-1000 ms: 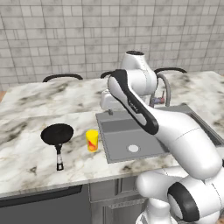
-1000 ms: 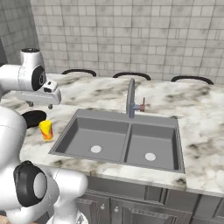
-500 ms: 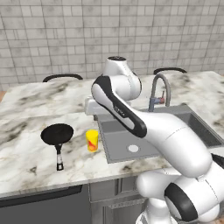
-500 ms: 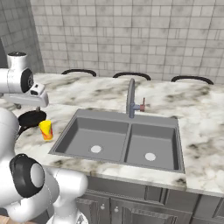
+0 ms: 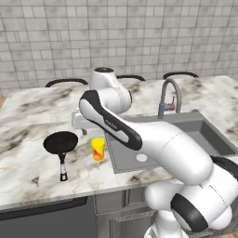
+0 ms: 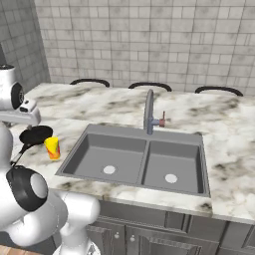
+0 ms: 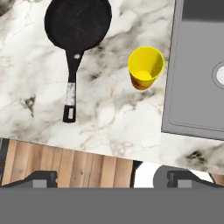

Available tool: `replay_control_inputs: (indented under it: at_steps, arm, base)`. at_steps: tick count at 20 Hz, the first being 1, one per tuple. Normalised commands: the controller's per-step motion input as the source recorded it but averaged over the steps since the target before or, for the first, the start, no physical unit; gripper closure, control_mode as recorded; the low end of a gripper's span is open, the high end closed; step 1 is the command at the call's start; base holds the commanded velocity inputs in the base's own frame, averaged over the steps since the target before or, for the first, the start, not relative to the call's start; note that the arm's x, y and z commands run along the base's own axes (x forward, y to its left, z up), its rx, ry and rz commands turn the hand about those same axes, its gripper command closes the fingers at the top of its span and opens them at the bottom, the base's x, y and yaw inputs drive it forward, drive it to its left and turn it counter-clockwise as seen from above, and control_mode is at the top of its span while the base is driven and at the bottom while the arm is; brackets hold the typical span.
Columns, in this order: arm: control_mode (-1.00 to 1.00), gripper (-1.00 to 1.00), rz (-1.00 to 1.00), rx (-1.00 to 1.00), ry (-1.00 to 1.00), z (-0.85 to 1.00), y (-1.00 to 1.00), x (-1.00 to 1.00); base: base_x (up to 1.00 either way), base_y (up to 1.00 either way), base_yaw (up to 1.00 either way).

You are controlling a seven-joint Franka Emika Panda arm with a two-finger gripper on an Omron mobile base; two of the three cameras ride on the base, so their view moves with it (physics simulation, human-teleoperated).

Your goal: Place the pan in the left basin and the cup in the right basin of the sink.

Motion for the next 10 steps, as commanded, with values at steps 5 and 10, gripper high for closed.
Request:
replay_control_inputs:
  at_steps: [5,10]
  arm:
    - [-1.00,-1.00,-0.01,0.00,0.02,-0.20,0.53,-0.02]
    - [-1.00,-1.00,0.00,0.00,0.00,-0.30,0.44,-0.04]
  base:
    - [0.00,0.00,0.00]
    - [0.00,0.00,0.00]
